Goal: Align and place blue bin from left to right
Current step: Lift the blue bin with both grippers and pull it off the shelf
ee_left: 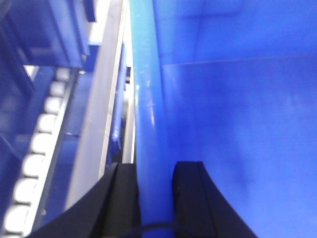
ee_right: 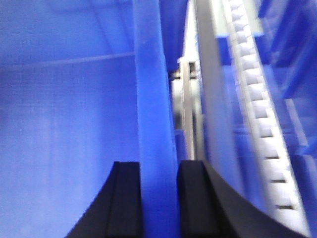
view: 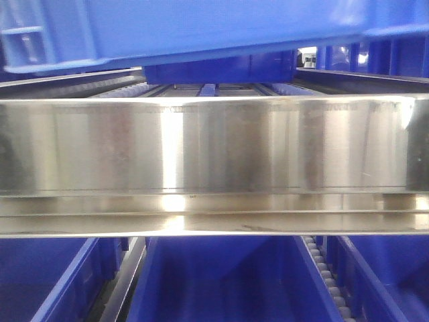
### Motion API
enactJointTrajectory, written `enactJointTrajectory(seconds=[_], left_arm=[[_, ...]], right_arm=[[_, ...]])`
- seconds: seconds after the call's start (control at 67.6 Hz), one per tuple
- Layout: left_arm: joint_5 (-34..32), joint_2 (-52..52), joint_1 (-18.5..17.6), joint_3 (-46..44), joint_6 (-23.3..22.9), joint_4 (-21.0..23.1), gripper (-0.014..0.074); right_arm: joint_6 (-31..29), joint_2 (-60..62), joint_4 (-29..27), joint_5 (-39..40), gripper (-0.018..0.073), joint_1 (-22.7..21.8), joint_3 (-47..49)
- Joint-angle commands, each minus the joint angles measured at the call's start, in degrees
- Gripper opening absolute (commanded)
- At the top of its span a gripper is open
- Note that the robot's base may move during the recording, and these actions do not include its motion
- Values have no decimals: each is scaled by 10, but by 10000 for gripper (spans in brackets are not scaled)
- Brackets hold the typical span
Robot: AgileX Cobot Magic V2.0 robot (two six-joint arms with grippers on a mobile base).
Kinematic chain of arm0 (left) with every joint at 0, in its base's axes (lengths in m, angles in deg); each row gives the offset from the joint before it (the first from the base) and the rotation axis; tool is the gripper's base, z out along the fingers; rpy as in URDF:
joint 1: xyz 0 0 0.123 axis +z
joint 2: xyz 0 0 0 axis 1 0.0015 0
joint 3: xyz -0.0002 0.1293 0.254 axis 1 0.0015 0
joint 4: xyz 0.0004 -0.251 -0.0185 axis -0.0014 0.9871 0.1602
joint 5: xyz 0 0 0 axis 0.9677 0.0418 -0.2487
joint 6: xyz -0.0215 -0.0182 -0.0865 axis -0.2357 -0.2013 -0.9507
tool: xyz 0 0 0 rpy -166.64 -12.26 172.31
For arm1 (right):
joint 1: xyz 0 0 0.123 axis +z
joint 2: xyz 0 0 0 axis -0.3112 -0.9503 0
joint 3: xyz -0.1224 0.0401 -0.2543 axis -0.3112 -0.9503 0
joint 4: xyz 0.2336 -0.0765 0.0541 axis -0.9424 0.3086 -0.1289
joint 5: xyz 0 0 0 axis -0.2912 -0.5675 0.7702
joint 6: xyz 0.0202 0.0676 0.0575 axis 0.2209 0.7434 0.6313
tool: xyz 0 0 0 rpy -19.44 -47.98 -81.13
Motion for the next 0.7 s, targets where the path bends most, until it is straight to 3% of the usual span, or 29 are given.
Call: enactJointTrajectory(seconds=[0.0, 0.326, 0.518, 0.681], left_arm=[[-22, -17, -20, -8, -6, 1, -111], [6, -43, -41, -7, -20, -7, -111], [26, -65, -87, 9, -59, -70, -111], [30, -86, -122, 28, -70, -77, -111]], right_arm=[[2, 33, 21, 42, -81, 0, -18], [26, 129, 22, 71, -80, 11, -166], [79, 173, 88, 85, -80, 46, -230], [103, 213, 89, 102, -80, 78, -292]])
